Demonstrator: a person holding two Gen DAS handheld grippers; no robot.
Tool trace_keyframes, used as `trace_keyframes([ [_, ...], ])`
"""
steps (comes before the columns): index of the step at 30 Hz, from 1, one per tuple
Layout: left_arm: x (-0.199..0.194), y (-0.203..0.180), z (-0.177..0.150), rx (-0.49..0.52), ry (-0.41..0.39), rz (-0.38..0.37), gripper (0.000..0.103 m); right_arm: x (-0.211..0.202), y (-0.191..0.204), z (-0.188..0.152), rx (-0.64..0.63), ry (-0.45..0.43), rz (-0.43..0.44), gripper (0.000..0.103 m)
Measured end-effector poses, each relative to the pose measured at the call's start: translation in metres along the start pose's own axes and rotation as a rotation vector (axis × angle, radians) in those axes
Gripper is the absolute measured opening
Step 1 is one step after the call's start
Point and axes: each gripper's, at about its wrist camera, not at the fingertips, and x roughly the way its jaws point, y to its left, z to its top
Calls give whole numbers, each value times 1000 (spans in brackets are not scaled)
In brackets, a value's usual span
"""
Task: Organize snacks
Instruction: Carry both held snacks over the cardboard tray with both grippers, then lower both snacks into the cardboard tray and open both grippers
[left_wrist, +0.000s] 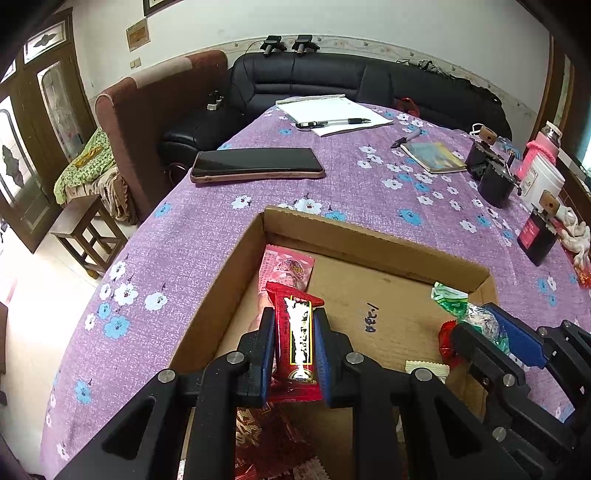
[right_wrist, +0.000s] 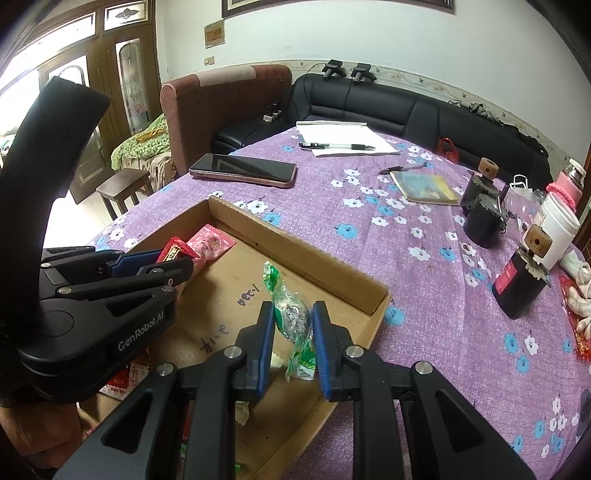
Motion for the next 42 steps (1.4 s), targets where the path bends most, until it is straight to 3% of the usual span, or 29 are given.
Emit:
trace_keyframes([
  [37,7,4,2,10,27,7,21,12,-5,7,62,33,57,20],
  [41,5,6,2,6,27,4,21,11,-5,7,67,36,54,24],
  [42,5,6,2,4,28,3,21,10,-6,7,72,33,54,33],
])
